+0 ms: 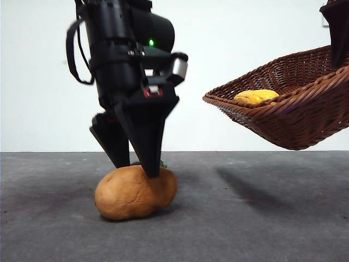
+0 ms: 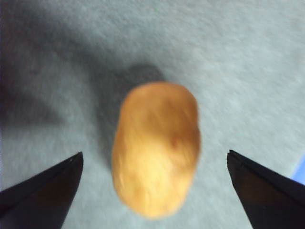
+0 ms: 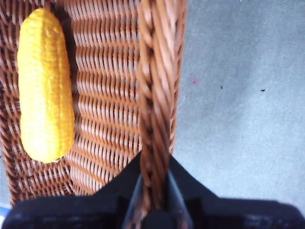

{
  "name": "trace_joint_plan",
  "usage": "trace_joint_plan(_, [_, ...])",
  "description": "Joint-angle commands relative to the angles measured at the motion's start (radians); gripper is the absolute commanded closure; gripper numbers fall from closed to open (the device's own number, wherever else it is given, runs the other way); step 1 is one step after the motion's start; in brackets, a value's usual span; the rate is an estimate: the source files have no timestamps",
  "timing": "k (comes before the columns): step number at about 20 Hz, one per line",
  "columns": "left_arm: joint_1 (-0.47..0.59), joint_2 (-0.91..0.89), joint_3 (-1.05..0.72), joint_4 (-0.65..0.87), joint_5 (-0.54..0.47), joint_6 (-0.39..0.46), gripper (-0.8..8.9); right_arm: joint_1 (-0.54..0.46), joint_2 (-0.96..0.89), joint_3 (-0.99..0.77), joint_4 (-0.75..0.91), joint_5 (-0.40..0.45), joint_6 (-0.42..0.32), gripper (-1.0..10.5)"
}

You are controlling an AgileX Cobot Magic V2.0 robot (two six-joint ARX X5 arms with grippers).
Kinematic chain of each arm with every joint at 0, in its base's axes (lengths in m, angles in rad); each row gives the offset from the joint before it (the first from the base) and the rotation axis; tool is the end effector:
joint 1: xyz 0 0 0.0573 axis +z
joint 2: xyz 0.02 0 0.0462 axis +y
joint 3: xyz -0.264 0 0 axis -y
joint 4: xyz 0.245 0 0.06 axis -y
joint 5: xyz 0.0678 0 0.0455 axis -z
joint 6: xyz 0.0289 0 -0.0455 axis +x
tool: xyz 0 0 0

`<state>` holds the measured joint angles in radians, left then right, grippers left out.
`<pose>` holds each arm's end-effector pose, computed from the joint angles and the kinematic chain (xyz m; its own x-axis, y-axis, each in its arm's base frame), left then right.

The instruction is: Help me put the vegetables on the table into the basket

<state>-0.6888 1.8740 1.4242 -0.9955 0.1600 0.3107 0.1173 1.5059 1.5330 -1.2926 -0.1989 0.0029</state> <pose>0.2731 -0.2308 0.2074 -0.0059 -0.2015 -0.9795 0.8463 0.5208 -0.1122 0.2725 0.0379 0.3419 0.2695 0.2307 -0.9350 -0.1710 0.9669 0.1893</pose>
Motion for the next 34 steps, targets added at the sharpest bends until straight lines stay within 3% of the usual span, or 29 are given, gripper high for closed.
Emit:
trace_joint_plan(1, [-0.005, 0.022, -0.01, 0.003, 0.004, 0.013, 3.12, -0.001, 0.004, -0.001, 0.006, -0.009, -0.008, 9.6])
trace_joint_plan(4, [-0.005, 0.038, -0.01, 0.005, 0.003, 0.015, 3.39, -0.001, 0.004, -0.001, 0.006, -0.009, -0.008, 9.6])
trace_joint_plan(6, [-0.004, 0.041, -0.01, 0.003, 0.002, 0.016, 4.94, -0.001, 0.004, -0.001, 0.006, -0.01, -0.008, 9.6])
trace_joint_plan(10, [-0.005, 0.042, -0.01, 0.004, -0.003, 0.042, 5.18, -0.001, 0.004, -0.001, -0.004, -0.01, -0.008, 9.6])
trace_joint_plan(13, [-0.004, 0.042, -0.009, -0.004, 0.002, 0.03, 8.23, -0.001, 0.004, -0.001, -0.01, -0.01, -0.011, 9.6])
trace_joint_plan(18, [-0.003, -0.044, -0.007, -0.057, 0.034, -0.037, 8.22, -0.001, 0.004, -0.001, -0.004, -0.01, -0.01, 9.6])
trace_joint_plan(22, [-0.003, -0.24, -0.007, -0.02, 0.059, -0.219, 8.22, -0.001, 0.004, -0.001, -0.007, -0.01, -0.007, 9.6])
trace_joint_plan(27, [-0.058, -0.436, -0.007, 0.229, 0.348, -0.33, 8.22, 0.008, 0.004, -0.001, -0.016, -0.019, -0.002, 9.6])
trace_joint_plan(30, [-0.131, -0.439, -0.007, 0.302, 0.321, -0.344, 8.22, 0.018, 0.004, -0.001, -0.016, -0.041, 0.002, 9.6])
trace_joint_plan(34, [-0.238, -0.381, -0.007, 0.336, 0.192, -0.344, 8.22, 0.042, 0.004, -0.001, -0.018, -0.056, 0.005, 9.6])
